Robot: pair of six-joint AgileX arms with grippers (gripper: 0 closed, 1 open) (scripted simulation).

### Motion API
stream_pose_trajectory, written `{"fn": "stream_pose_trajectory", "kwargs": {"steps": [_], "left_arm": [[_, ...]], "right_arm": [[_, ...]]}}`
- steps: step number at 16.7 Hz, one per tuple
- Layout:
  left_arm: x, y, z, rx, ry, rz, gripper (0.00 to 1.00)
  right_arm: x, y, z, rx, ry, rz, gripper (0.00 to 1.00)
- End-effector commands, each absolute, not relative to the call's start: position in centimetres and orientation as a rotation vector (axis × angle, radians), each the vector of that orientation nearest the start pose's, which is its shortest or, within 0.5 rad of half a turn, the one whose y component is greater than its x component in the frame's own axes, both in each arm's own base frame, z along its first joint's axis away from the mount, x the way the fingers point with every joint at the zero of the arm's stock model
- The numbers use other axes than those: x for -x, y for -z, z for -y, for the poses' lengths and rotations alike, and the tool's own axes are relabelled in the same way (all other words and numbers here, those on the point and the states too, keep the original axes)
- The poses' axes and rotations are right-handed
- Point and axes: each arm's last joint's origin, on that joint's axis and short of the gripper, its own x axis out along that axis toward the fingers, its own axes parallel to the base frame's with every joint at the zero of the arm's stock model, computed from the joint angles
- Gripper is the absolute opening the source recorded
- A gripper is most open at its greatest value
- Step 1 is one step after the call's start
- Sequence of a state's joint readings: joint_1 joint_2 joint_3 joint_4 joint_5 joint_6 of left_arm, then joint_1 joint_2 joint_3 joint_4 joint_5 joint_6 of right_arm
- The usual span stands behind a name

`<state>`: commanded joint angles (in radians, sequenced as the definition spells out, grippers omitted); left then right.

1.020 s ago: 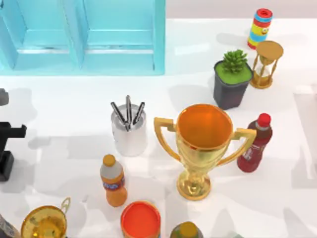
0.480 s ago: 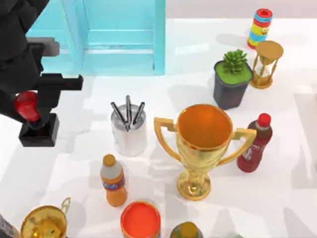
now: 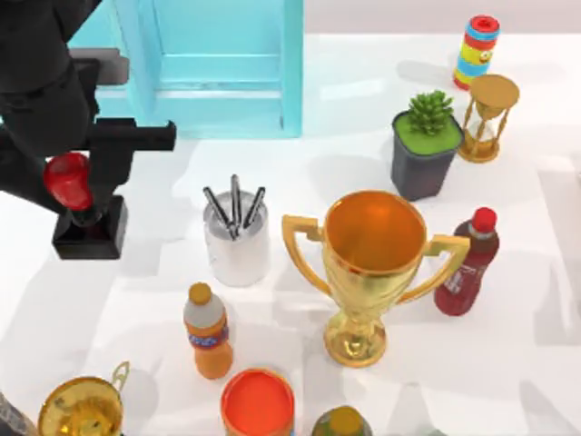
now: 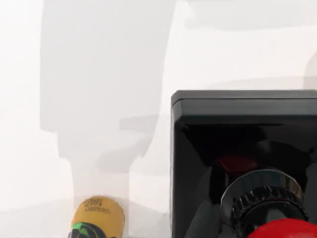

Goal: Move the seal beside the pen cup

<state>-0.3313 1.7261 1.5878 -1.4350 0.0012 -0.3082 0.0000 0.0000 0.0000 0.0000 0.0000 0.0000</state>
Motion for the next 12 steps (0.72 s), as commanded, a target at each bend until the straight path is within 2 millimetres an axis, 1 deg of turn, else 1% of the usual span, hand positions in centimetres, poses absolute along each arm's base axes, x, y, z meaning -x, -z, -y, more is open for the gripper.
{"fn": "stream_pose_trajectory", "kwargs": {"steps": [2,4,6,8,10,12], "left_arm": [[-31.1,-28.6,10.4,-0.016,0.017,-1.571,0.0],[-33.0,-27.9,11.3,-0.016,0.017,-1.572,0.0],[-35.2,-26.6,12.3,-0.018,0.014,-1.583,0.0],[-36.7,-25.8,13.0,-0.016,0.016,-1.575,0.0],[-37.3,-25.5,13.3,-0.015,0.016,-1.571,0.0],[-37.3,-25.5,13.3,-0.015,0.016,-1.571,0.0]], "right_arm": [[-10.6,-16.0,0.1,0.0,0.0,0.0,1.0],[-10.6,-16.0,0.1,0.0,0.0,0.0,1.0],[-10.6,-16.0,0.1,0.0,0.0,0.0,1.0],[-10.6,-16.0,0.1,0.0,0.0,0.0,1.0],[-10.6,-16.0,0.1,0.0,0.0,0.0,1.0],[-10.6,-16.0,0.1,0.0,0.0,0.0,1.0]]}}
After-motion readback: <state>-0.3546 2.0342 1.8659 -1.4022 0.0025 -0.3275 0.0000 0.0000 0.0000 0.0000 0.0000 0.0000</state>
